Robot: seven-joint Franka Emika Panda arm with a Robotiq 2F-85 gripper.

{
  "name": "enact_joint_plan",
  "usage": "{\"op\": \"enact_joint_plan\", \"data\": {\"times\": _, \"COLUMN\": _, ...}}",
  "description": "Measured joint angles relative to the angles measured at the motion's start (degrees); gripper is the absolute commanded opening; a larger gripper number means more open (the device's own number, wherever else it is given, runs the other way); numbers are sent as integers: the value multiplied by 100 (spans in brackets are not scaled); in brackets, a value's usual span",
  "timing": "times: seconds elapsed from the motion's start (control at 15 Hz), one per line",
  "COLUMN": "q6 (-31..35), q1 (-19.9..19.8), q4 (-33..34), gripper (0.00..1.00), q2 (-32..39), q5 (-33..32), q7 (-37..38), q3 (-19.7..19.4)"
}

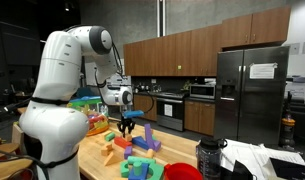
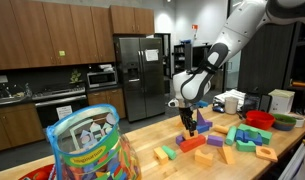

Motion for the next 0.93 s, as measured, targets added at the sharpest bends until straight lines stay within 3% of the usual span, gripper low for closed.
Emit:
{"op": "enact_joint_plan", "data": {"times": 0.4, "q6": -12, "q1": -284, "q4": 154, "gripper": 16, "q2": 72, "q5": 267, "q7": -209, "q3": 6}}
{"op": "enact_joint_plan", "data": {"times": 0.93, "q6": 143, "q1": -167, "q4": -18, "gripper": 16, "q2": -44, "q5": 249, "q7": -147, "q3": 127}}
